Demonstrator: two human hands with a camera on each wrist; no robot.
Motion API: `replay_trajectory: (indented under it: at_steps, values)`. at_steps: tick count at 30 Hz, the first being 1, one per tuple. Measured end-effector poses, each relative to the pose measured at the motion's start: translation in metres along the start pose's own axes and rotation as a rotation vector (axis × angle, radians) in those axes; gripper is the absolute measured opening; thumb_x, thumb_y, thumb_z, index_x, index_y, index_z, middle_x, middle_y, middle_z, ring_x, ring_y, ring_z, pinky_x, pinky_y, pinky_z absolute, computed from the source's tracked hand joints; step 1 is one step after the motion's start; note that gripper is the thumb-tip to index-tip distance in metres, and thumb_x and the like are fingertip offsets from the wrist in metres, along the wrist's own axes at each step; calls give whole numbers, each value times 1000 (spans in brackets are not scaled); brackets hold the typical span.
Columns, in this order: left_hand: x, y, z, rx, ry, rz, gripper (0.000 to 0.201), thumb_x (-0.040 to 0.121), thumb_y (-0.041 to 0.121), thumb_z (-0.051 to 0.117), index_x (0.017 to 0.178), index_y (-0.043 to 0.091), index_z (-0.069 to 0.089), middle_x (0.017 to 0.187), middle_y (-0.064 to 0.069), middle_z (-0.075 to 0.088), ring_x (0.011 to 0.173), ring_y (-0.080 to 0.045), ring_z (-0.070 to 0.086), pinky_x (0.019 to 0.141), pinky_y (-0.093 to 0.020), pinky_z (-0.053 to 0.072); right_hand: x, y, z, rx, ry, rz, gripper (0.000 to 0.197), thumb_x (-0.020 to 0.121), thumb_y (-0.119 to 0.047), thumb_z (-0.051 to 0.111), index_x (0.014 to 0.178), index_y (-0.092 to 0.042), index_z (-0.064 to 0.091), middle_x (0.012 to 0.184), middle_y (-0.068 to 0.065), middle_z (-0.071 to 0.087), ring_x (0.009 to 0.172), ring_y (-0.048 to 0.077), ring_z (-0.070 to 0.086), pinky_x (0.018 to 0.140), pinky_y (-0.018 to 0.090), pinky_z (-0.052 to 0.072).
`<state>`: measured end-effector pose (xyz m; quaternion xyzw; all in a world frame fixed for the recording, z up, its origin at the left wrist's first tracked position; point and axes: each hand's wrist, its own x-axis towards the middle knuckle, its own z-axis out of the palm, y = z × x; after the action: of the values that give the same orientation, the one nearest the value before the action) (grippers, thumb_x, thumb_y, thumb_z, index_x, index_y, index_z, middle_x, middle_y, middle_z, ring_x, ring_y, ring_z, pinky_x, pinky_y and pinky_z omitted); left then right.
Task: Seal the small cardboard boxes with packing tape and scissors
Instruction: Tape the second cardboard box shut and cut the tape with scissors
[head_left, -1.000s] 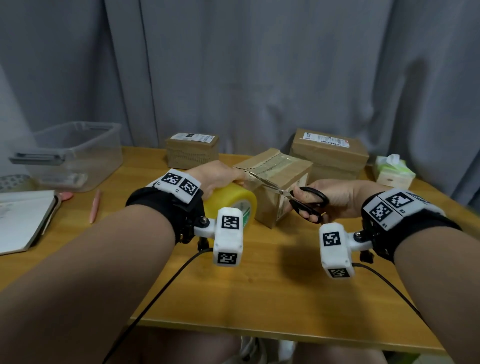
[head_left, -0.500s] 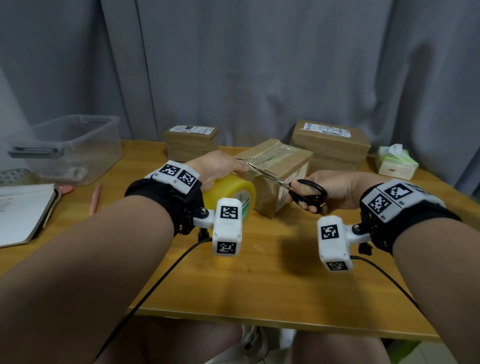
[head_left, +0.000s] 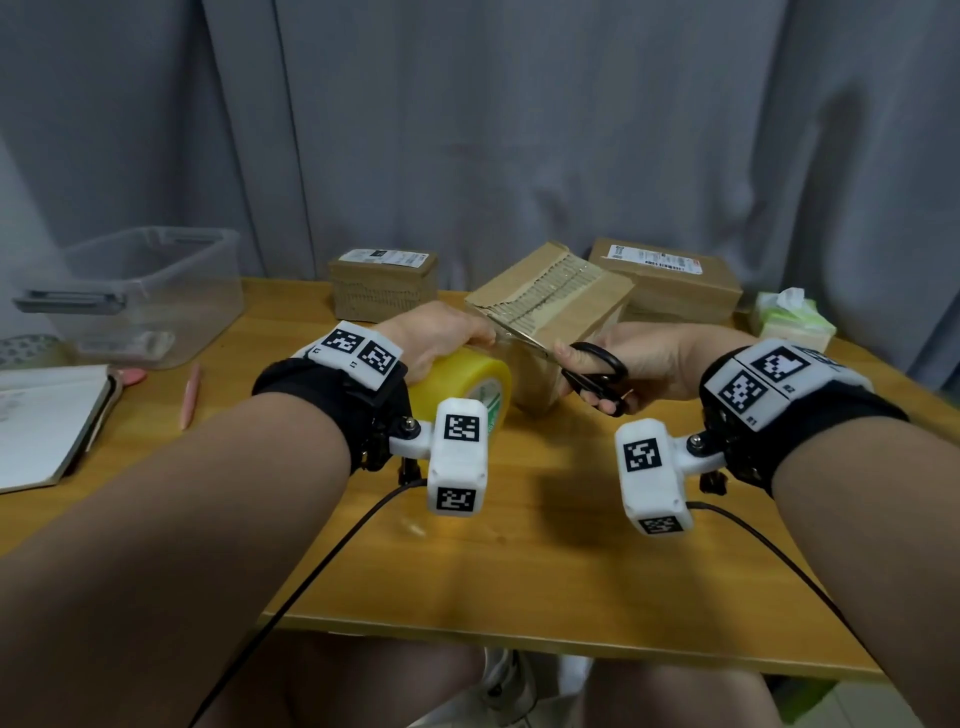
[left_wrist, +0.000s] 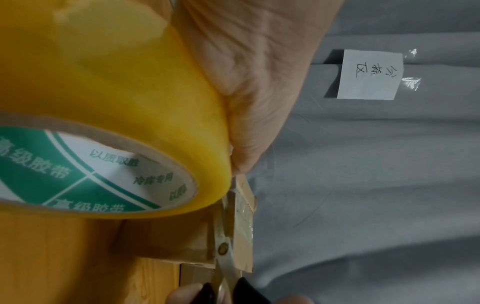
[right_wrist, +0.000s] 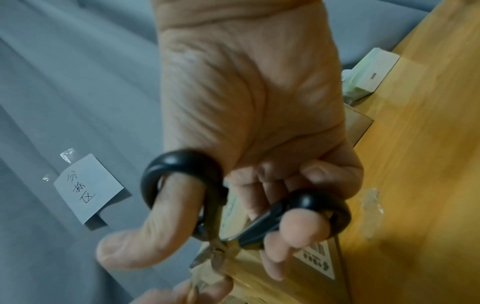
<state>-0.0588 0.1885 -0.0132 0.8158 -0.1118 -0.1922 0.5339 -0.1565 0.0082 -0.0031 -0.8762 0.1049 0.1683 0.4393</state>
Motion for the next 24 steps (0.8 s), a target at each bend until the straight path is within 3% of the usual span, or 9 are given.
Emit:
replay_trajectory:
  at_steps: [8,10,14,20,22,24]
  values:
    - [0,-2,-2,-17,-20,-17,25,85,20,66,105,4,69,101,-15,71,92,-30,68,83,-39,56,4,3,10,-12,22,-15,79,64,-69,52,106,-4,65,64,-2,56,54,8,51,53,19,35]
    - [-2,-1,-2,-16,-20,-15,26,86,20,66,106,4,69,101,-15,71,87,-29,68,78,-37,57,5,4,11,-12,26,-25,77,65,-68,52,106,-4,65,64,-2,56,53,8,51,52,19,36]
    - [-4,0,-2,12,-9,-21,24,88,21,64,106,5,68,95,-12,70,70,-21,65,57,-29,54,5,4,10,0,32,-55,69,67,-66,53,100,-6,65,62,-2,55,51,8,50,49,18,38]
    - [-5,3,-1,75,3,-41,26,87,21,65,107,5,68,89,-12,68,66,-22,64,53,-27,53,9,8,7,72,45,-104,62,64,-57,64,91,-1,66,58,3,52,46,11,45,52,22,36]
    - [-5,3,-1,111,9,-48,28,85,21,67,108,4,67,91,-13,69,63,-22,64,49,-26,52,10,9,6,43,64,-113,65,61,-56,67,91,1,66,54,3,52,43,10,45,51,22,37]
    - [-4,3,-1,135,7,-62,32,84,22,69,110,4,66,94,-15,70,67,-24,65,52,-28,54,12,9,4,-23,98,-118,69,58,-56,69,92,4,67,50,2,52,41,10,45,50,22,38]
